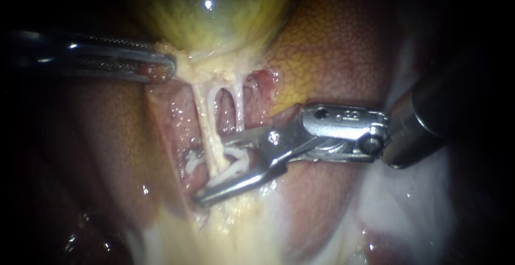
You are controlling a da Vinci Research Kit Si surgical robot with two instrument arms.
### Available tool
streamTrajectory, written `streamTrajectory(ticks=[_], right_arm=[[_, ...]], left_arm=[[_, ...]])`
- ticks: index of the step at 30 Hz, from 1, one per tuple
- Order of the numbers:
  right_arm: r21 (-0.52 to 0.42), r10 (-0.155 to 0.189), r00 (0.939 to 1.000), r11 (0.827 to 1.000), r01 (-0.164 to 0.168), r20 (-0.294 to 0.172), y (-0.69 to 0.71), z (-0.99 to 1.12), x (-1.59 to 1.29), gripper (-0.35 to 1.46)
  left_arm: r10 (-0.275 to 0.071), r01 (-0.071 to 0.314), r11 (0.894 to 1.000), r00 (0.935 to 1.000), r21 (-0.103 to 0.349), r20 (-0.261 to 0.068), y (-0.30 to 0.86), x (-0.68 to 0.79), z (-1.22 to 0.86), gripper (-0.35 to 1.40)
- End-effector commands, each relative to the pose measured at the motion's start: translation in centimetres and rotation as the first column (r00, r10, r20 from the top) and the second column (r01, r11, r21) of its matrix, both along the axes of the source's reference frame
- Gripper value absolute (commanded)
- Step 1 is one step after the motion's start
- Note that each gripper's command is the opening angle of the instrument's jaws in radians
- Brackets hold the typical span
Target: Clipping second clip left tube
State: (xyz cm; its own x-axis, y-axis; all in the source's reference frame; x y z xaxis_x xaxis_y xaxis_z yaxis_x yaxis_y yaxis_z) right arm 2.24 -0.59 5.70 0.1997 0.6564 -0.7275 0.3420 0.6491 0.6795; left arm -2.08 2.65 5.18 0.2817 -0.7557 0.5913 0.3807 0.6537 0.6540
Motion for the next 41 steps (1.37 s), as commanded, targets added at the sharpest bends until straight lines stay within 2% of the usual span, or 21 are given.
streamTrajectory(ticks=[1,10,15,23,25,41], right_arm=[[-0.003,-0.001,1.0000,1.000,0.001,-0.006,0.00,-0.04,0.00,0.34],[-0.009,-0.014,0.9996,1.000,0.014,-0.025,-0.04,-0.31,-0.02,0.25],[-0.008,-0.014,0.9996,1.000,0.014,-0.026,-0.01,-0.32,0.00,0.02],[-0.007,-0.013,0.9996,1.000,0.012,-0.025,0.01,-0.30,0.02,-0.19],[0.009,-0.015,0.9997,1.000,0.015,-0.019,0.01,-0.30,0.03,-0.35],[0.019,-0.018,0.9997,1.000,0.019,-0.017,0.01,-0.29,0.10,-0.35]], left_arm=[[0.000,0.000,1.000,1.0000,0.000,0.000,0.00,0.00,0.00,-0.35],[0.000,0.000,1.000,1.0000,0.000,0.000,0.00,0.00,0.00,-0.35],[0.000,0.000,1.000,1.0000,0.000,0.000,0.00,0.00,0.00,-0.35],[0.000,0.000,1.000,1.0000,0.000,0.000,0.00,0.00,0.00,-0.35],[0.000,0.000,1.000,1.0000,0.000,0.000,0.00,0.00,0.00,-0.35],[0.000,0.000,1.000,1.0000,0.000,0.000,0.00,0.00,0.00,-0.35]])
